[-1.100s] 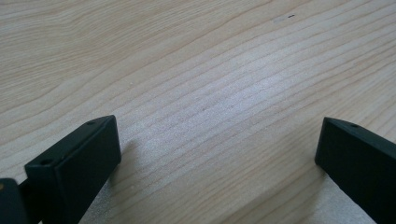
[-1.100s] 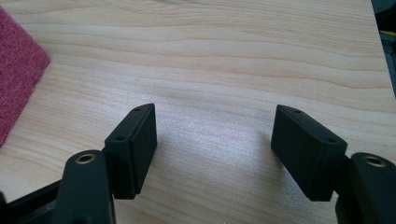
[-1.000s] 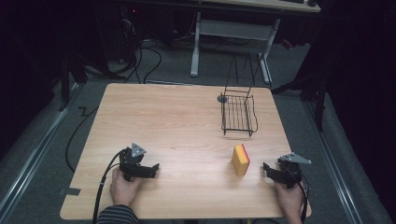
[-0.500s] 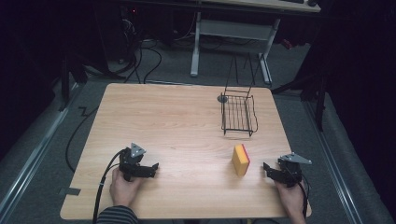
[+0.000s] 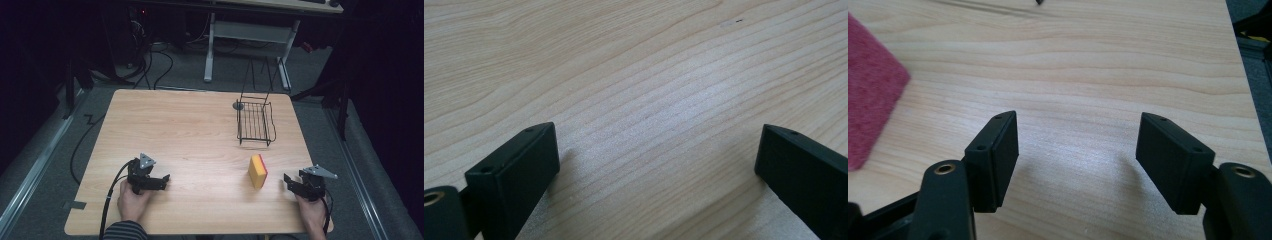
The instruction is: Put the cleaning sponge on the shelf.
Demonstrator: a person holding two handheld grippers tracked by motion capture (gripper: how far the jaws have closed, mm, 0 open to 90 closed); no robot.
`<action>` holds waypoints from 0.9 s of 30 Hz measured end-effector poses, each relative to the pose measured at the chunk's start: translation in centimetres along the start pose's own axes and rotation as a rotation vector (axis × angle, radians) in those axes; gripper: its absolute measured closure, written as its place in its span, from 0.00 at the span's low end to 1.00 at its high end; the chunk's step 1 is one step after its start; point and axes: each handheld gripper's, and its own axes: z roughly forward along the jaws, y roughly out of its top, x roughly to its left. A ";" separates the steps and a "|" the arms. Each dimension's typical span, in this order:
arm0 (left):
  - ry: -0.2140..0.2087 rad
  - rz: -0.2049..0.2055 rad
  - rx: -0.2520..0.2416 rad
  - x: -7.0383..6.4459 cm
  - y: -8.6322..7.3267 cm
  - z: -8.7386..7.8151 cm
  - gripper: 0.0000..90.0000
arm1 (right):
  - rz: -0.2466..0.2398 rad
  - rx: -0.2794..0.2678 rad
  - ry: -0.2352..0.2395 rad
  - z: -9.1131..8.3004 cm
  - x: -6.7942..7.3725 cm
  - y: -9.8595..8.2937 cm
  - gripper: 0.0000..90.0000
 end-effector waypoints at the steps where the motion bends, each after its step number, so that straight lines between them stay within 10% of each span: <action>1: -0.001 0.000 0.002 0.0 0.0 0.0 0.05 | -0.001 -0.006 0.003 -0.3 0.1 0.0 0.38; 14: 0.001 -0.001 -0.001 0.0 0.0 0.0 0.06 | -0.018 -0.093 0.055 -3.7 1.4 -0.9 0.39; 27: 0.002 -0.004 -0.002 0.0 0.0 0.0 0.06 | -0.087 -0.128 0.155 -6.6 5.8 -2.4 0.39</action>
